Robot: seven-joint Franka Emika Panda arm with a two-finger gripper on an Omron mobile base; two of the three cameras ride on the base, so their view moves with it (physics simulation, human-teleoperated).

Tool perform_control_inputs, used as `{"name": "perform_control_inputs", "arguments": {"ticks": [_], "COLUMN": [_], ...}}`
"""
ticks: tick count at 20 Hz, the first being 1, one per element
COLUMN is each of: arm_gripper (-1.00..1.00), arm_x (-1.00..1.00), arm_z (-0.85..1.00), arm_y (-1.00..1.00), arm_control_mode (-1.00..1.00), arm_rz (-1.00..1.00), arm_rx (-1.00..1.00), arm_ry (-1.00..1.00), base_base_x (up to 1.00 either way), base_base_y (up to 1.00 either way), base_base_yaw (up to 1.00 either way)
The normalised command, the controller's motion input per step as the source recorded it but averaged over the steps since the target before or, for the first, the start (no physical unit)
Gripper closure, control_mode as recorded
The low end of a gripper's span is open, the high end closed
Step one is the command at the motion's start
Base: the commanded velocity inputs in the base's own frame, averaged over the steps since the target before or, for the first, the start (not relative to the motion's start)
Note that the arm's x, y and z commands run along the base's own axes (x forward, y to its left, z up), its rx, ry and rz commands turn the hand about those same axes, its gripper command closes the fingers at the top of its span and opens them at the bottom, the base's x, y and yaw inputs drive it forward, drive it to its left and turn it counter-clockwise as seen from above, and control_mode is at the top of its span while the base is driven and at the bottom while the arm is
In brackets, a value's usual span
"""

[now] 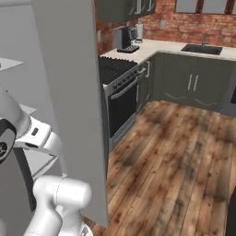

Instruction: Take the bottled waters from the counter and place them in the freezer to freeze. Close the freezer door after placing the bottles.

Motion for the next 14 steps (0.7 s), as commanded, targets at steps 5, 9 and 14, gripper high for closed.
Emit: {"name": "perform_control_inputs", "arguments": {"ticks": [5, 9, 14], "arm_gripper": [-1.00, -1.00, -1.00], "arm_x": [0.00, 0.00, 0.00], "arm_z": [0.00, 0.00, 0.00], "arm_y": [0.00, 0.00, 0.00], "arm_control_mode": [1.00, 1.00, 1.00], "arm_rz": [0.00, 0.00, 0.00], "arm_rx": [0.00, 0.00, 0.00], "arm_ry": [0.00, 0.00, 0.00], "base_base_x": [-0.25, 0.00, 0.23], "base_base_y": [-0.38, -0.40, -0.53], "base_base_yaw": [-0.45, -0.36, -0.10]}}
